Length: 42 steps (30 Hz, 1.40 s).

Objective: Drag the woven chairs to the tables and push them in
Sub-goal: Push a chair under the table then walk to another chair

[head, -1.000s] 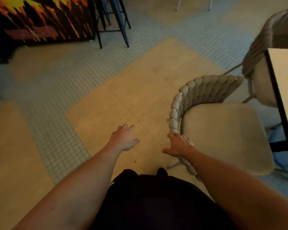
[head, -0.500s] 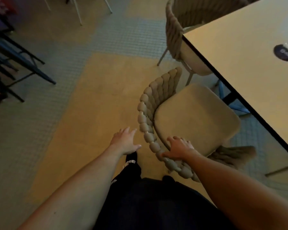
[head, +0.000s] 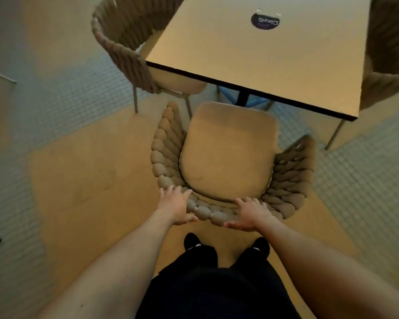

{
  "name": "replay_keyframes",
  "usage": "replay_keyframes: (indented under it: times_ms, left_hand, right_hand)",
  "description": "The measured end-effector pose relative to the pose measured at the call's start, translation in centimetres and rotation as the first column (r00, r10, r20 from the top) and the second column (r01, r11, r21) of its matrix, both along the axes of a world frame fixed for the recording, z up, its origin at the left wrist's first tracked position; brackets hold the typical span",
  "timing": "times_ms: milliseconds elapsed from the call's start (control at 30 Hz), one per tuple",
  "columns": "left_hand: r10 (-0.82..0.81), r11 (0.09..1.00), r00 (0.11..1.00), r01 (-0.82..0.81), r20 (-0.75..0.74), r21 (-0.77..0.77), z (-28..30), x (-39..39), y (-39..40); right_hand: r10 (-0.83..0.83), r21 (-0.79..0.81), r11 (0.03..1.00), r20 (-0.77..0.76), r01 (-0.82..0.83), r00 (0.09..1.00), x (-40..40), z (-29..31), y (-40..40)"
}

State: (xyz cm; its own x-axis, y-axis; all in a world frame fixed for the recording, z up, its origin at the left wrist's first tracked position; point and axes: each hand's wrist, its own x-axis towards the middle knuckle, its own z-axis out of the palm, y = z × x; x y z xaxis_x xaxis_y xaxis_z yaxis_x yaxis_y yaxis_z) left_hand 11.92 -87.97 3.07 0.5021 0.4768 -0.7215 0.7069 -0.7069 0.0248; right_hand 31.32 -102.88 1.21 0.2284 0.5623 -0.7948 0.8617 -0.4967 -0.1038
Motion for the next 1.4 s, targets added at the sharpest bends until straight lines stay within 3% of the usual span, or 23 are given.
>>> replay_keyframes:
  times_ms: [200,500,733,1400]
  left_hand:
    - [-0.133,0.99,0.985,0.127,-0.109,-0.061,-2.2,0.7,0.7]
    - [-0.092,0.991,0.994,0.097,-0.057,0.089,-3.0,1.1,-0.5]
    - [-0.141,0.986,0.988,0.146,-0.055,0.086,-2.6,-0.9,-1.5]
    - [-0.052,0.997,0.994,0.046,0.101,0.062,-3.4,3.9,0.0]
  right_hand:
    - [-0.058,-0.056,0.997,0.01,0.058,0.998,-1.1,-2.4,-2.2]
    - [-0.084,0.023,0.996,0.032,0.083,0.996,-2.8,-3.4,-3.6]
    - [-0.118,0.02,0.993,0.027,0.118,0.993,-6.1,-2.9,-5.4]
    - [-0.141,0.113,0.985,0.123,0.127,0.982,-0.8,-2.6,-3.6]
